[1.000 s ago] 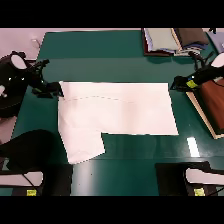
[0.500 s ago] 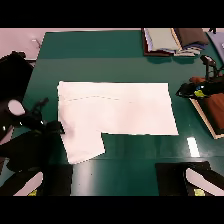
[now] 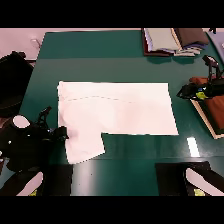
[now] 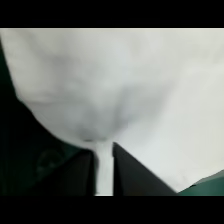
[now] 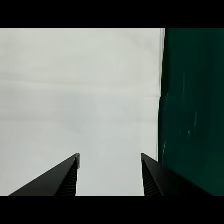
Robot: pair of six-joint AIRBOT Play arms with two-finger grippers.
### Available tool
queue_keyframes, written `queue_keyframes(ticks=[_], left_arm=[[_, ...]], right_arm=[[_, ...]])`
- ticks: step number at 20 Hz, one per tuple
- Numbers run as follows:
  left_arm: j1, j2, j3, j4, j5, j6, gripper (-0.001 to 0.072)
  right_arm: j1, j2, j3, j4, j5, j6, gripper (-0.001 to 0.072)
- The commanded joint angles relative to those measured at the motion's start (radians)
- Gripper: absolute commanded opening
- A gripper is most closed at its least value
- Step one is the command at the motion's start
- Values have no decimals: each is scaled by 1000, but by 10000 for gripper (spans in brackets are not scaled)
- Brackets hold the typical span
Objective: Fold the shirts.
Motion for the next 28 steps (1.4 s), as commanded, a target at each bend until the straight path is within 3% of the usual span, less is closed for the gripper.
queue_keyframes(ticks=[1,5,6,7,9,11,13,16,17,20,23,28], left_arm=[[0,3,47,-20,2,25,20],[0,3,118,-19,-20,43,21],[0,3,123,-20,-19,53,21],[0,3,124,-20,-14,55,20],[0,3,124,-20,-10,57,21],[0,3,124,-21,-10,56,21],[0,3,124,-21,-5,56,21],[0,3,124,-20,-16,48,21],[0,3,126,-20,-31,49,20],[0,5,161,-16,-105,50,19],[0,77,178,-14,-170,45,18],[0,296,179,0,-343,-64,19]], right_arm=[[-44,2,-11,-10,87,-24,449],[-223,2,-194,-10,177,-59,462],[-274,0,-258,-9,177,-59,546],[-332,-10,-322,-3,176,-59,579],[-410,-47,-411,46,173,-68,573],[-438,-82,-470,136,146,-115,505],[-426,-111,-497,230,101,-138,502],[-349,-124,-494,263,49,-144,404],[-314,-119,-491,262,32,-144,270],[-245,-56,-465,231,11,-154,40],[-214,45,-417,133,71,-154,17],[-215,240,-368,-65,257,-153,17]])
